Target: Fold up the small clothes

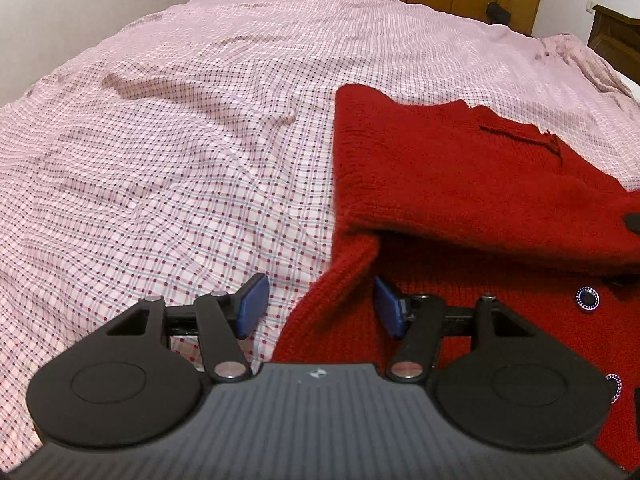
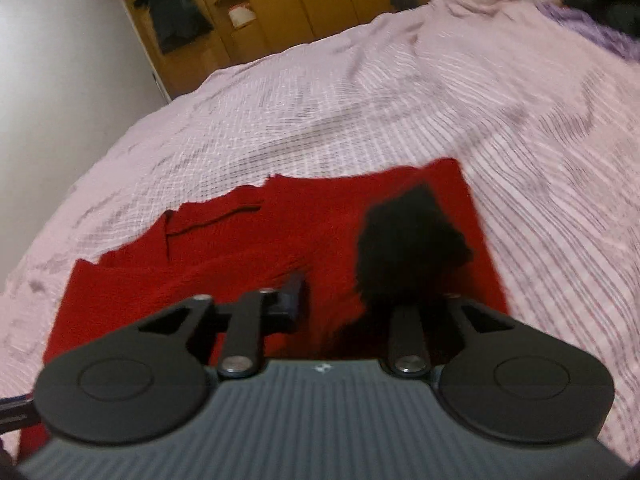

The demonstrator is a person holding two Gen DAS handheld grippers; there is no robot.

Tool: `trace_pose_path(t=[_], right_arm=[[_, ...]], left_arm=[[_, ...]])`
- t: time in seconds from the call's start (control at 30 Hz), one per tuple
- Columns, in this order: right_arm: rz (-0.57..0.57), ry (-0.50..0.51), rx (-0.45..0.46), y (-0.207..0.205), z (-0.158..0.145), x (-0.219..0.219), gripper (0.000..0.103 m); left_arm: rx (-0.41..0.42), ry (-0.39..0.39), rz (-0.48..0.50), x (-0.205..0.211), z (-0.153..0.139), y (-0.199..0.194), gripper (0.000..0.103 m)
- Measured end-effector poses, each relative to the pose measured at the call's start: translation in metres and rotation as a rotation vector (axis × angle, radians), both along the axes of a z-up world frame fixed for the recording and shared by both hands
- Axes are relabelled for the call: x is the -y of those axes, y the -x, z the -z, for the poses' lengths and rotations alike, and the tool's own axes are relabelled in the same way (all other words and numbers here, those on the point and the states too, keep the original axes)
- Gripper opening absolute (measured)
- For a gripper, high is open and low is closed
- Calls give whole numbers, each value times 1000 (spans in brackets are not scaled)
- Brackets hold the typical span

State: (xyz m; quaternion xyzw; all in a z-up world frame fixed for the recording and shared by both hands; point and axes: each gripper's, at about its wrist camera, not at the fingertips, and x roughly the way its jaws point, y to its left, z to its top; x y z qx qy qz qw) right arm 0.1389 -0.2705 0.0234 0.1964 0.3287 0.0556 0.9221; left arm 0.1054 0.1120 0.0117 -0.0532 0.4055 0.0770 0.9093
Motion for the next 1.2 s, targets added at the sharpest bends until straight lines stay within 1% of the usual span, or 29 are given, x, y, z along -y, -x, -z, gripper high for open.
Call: trace_pose_path(t=[0.03, 0.07, 0.1, 0.27, 0.37, 0.47, 0.57, 0.7, 0.8, 0.87, 0.9, 0.93, 0.97, 1.1, 1.13, 1.2], right_arm=[[6, -4, -6, 4, -2, 6, 38], [13, -3, -14, 7, -3, 10, 45], [18, -2, -19, 12, -5, 15, 47], [-10, -1, -24, 25, -18, 36, 48], [2, 6, -1, 30, -32, 49, 49], [38, 13, 30, 20, -38, 54, 49], [46, 12, 23, 2, -40, 55, 51], [-3, 50, -39, -28, -28, 39, 51], [-36, 135, -89, -43, -12, 21, 51], [-31, 166, -96, -45, -5, 15, 48], [-26, 170, -90, -46, -4, 14, 45], [-31, 180, -81, -46, -5, 11, 26], [-46, 187, -66, -46, -8, 10, 17], [-40, 265, 30, -43, -19, -1, 15], [-38, 277, 24, -45, -16, -2, 15], [-34, 304, -23, -55, -4, -3, 15]], left_arm=[[1, -1, -1, 0, 0, 0, 66], [2, -3, -1, 1, -1, 1, 66], [3, -4, -2, 1, -1, 1, 66], [6, -13, -3, 2, 0, 2, 66], [6, -18, -4, 3, 1, 1, 66], [8, -23, -5, 4, 1, 2, 67], [9, -26, -6, 4, 1, 2, 68], [10, -27, -6, 3, 2, 1, 69], [13, -25, -5, 2, 2, 1, 70], [17, -23, -5, 1, 3, 2, 71], [18, -22, -5, 1, 3, 2, 72], [18, -22, -7, 1, 3, 2, 72], [18, -24, -8, 1, 4, 2, 72], [22, -38, -9, 4, 4, 2, 74], [23, -41, -9, 4, 4, 2, 74], [25, -45, -8, 4, 5, 2, 75]])
